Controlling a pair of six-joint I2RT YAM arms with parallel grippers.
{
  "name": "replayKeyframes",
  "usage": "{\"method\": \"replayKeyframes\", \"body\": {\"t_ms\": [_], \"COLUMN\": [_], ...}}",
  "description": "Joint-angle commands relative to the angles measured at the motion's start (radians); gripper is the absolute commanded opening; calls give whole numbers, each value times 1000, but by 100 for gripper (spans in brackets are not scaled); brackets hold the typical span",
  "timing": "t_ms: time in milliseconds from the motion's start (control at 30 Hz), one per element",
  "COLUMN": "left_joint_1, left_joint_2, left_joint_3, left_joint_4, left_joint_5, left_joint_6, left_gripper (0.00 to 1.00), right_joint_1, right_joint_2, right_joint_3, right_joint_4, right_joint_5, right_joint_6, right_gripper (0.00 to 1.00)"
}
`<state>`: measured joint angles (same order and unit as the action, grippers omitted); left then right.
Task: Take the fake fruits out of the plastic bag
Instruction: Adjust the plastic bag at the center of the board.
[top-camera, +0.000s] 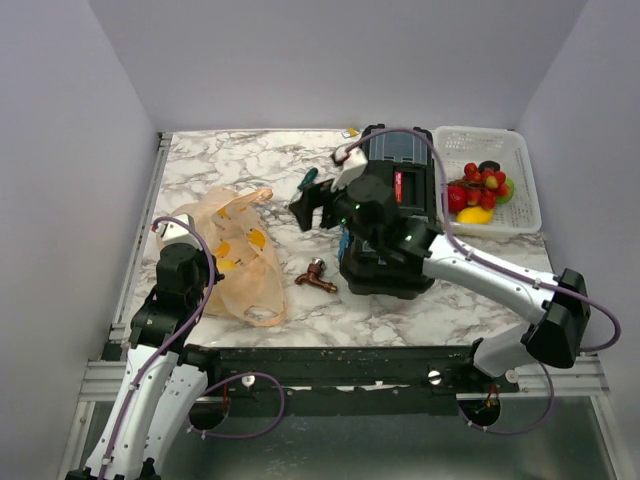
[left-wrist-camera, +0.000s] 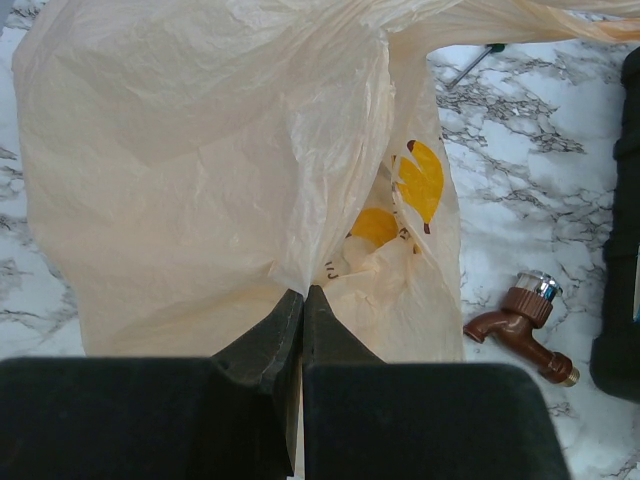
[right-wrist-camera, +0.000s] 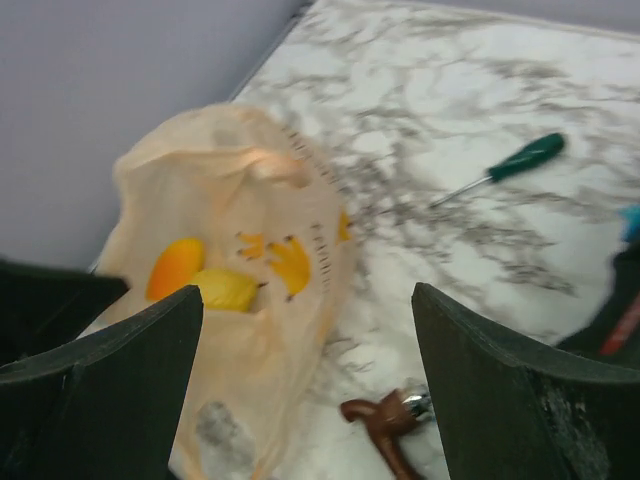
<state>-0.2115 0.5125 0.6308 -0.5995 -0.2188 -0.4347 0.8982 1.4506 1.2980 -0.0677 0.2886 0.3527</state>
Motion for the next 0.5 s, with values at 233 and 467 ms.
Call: {"method": "replayKeyframes", "body": {"t_ms": [233, 467], "left_joint_1": [-5, -5], "left_joint_2": [-16, -23], "left_joint_3": [1, 112], "left_joint_4": [41, 66], "left_joint_5": [85, 212], "left_joint_6": [27, 30], "left_gripper": [0, 0], "right_joint_1": [258, 257], "right_joint_2": [239, 323], "right_joint_3": [-70, -42], "right_joint_4": [143, 149], "right_joint_5": [-324, -259], "right_joint_6": [60, 82], "right_gripper": [87, 89]}}
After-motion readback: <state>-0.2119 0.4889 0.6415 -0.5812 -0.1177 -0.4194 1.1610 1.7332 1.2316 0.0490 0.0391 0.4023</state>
